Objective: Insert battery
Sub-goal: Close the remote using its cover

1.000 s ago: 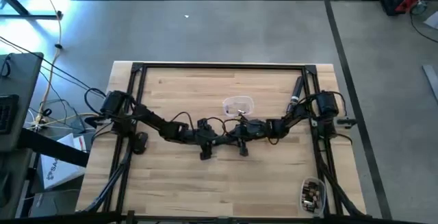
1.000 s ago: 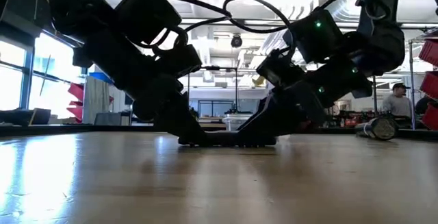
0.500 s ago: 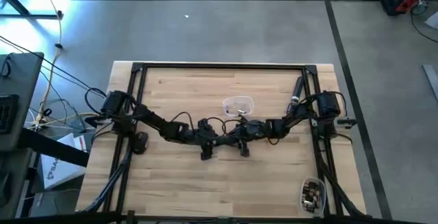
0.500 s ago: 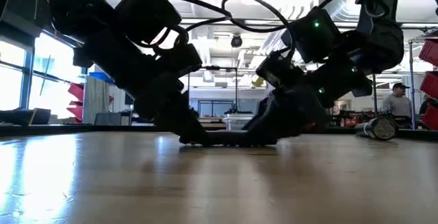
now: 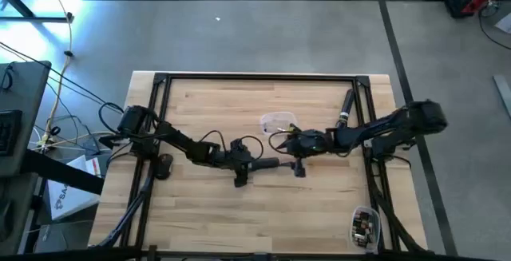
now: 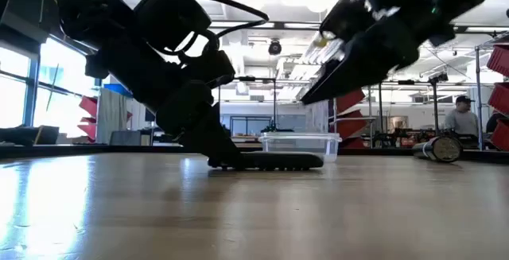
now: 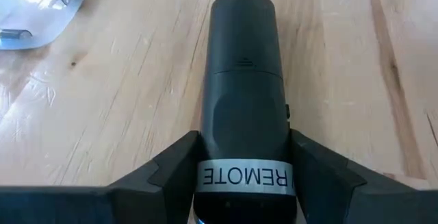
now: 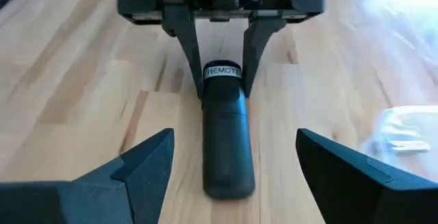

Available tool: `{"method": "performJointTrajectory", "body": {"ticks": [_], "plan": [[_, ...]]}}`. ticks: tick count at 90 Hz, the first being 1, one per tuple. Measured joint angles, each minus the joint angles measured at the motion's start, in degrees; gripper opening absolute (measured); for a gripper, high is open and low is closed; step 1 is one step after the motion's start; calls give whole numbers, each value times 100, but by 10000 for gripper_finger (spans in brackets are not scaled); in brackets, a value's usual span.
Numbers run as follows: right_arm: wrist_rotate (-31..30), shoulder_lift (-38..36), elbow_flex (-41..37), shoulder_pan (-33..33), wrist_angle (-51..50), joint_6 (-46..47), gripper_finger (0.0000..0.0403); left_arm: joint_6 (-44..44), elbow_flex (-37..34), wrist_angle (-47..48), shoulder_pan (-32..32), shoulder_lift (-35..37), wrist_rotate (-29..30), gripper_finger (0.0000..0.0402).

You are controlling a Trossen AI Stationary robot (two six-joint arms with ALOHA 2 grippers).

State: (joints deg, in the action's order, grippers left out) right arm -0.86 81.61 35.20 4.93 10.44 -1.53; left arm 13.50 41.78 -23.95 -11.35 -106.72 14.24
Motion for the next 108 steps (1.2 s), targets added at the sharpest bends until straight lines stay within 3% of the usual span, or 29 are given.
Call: {"method": "performJointTrajectory", "body": {"ticks": [20,46,72,84,92,108], "plan": [[-20,-158,-302,0,-186,161,270,-6,0,-2,-2,0,113,185],[-21,294,-1135,0,1819,277,270,-113,0,16,2,0,94,208],[39,1347,-888,136,2568,-5,270,-166,2,21,7,0,-20,204],[12,1494,-701,238,2527,-197,270,-170,2,46,-4,2,-2,175],[-388,1431,-597,377,2329,-568,270,-170,2,47,-7,7,1,159],[-1787,1353,-426,911,1993,-2030,270,234,2,-38,130,7,-335,159]]}}
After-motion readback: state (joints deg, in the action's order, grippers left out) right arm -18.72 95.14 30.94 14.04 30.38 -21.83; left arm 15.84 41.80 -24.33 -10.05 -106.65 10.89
